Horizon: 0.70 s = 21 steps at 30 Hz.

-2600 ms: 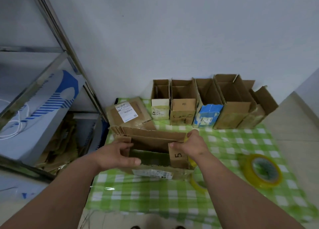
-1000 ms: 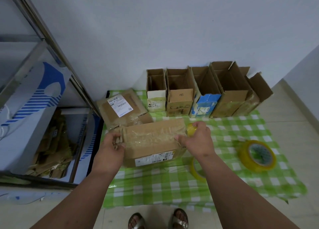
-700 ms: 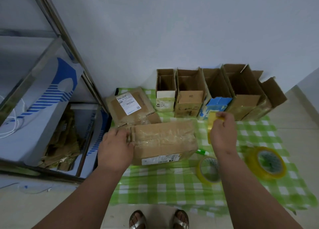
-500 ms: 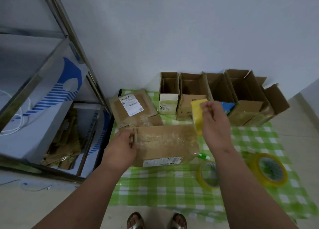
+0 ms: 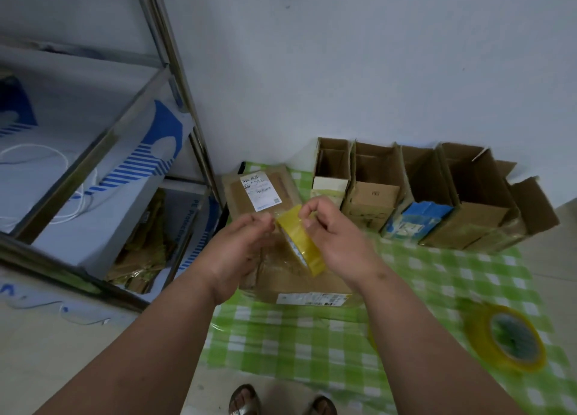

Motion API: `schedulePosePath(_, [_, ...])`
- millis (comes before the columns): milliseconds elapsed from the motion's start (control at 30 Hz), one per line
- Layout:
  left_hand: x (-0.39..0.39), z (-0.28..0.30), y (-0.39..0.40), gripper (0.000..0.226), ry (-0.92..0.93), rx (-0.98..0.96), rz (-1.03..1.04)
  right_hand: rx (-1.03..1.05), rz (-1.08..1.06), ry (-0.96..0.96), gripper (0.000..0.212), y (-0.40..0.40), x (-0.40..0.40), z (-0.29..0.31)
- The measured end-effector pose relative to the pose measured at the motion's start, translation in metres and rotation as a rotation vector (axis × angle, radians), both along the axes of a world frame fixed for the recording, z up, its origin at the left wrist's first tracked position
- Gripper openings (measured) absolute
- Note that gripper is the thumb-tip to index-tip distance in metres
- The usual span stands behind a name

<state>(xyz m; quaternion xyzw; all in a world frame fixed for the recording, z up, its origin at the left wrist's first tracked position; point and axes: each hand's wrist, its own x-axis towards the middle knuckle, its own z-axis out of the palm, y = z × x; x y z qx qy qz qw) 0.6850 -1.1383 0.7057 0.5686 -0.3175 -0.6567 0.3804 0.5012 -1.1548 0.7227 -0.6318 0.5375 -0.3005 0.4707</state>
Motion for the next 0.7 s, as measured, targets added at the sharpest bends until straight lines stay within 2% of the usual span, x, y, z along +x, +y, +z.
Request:
schedulePosePath(200, [-0.010,0.010,0.010,0.032,-0.078,-0.218,-0.022,-0.010,0.150,0.056,0.015,-0.002,0.009,0.006])
schedulePosePath(300, [-0.012,0.010,0.014,0.027,-0.114,-0.254,0.006,-0.034,0.175,0.122,0.018,-0.003,0.013,0.005])
schedulePosePath(467, [-0.020,0.013,0.016,0.022,-0.388,-0.411,0.054,-0.050,0.193,0.180,0.022,-0.006,0.013,0.004])
schedulePosePath(567, [-0.021,0.012,0.015,0.022,-0.462,-0.390,0.106,0.001,0.182,0.150,0.019,-0.005,0.015,0.005])
schedulePosePath(633, [-0.019,0.011,0.014,0.023,-0.406,-0.304,0.167,0.067,0.194,0.060,0.039,-0.005,0.012,0.004])
schedulePosePath(700, [-0.015,0.009,0.014,0.024,-0.303,-0.236,0.249,0.118,0.248,0.101,0.057,-0.003,0.003,0.001])
